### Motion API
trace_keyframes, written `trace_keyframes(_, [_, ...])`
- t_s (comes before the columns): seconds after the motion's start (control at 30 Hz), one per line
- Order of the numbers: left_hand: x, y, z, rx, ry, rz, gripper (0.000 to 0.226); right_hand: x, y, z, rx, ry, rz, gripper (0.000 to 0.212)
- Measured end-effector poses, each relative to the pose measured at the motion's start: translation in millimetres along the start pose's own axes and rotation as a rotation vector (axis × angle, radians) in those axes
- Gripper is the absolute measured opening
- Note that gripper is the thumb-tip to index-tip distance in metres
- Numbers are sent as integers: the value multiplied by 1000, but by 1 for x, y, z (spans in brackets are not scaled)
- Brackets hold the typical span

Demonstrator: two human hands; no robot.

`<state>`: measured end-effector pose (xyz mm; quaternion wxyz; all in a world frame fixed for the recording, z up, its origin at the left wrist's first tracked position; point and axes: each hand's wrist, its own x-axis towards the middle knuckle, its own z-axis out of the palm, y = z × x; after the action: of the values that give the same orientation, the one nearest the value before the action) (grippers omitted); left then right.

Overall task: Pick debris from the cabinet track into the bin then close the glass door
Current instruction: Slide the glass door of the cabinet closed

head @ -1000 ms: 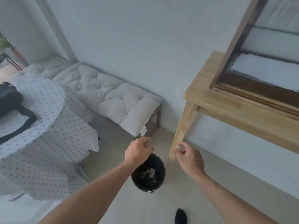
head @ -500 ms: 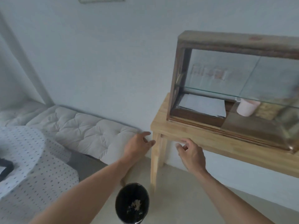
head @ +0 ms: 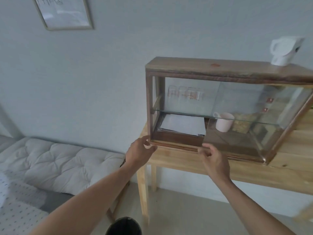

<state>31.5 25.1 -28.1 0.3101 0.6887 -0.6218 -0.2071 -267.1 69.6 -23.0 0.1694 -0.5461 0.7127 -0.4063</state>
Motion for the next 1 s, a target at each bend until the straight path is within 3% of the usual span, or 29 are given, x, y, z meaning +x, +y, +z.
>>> trace_keyframes(0.17, [24,7,7,-69,37,-31,93,28,14,-23,-52,80,-113,32])
trace_keyframes(0.3, [38,11,13,-91,33,-38,111,47,36,-31,-201,187,-363,36])
trace_keyframes(0.43, [43,14,23,-123,-6,56,117,63,63,-33,-401,331,-583,56])
trace_keyframes(0.67, [41,11,33,-112,22,89,125,110,98,-46,-740,292,-586,107])
trace_keyframes(1.0, [33,9,49,-77,75,188,129,124,101,-25,-768,322,-573,110])
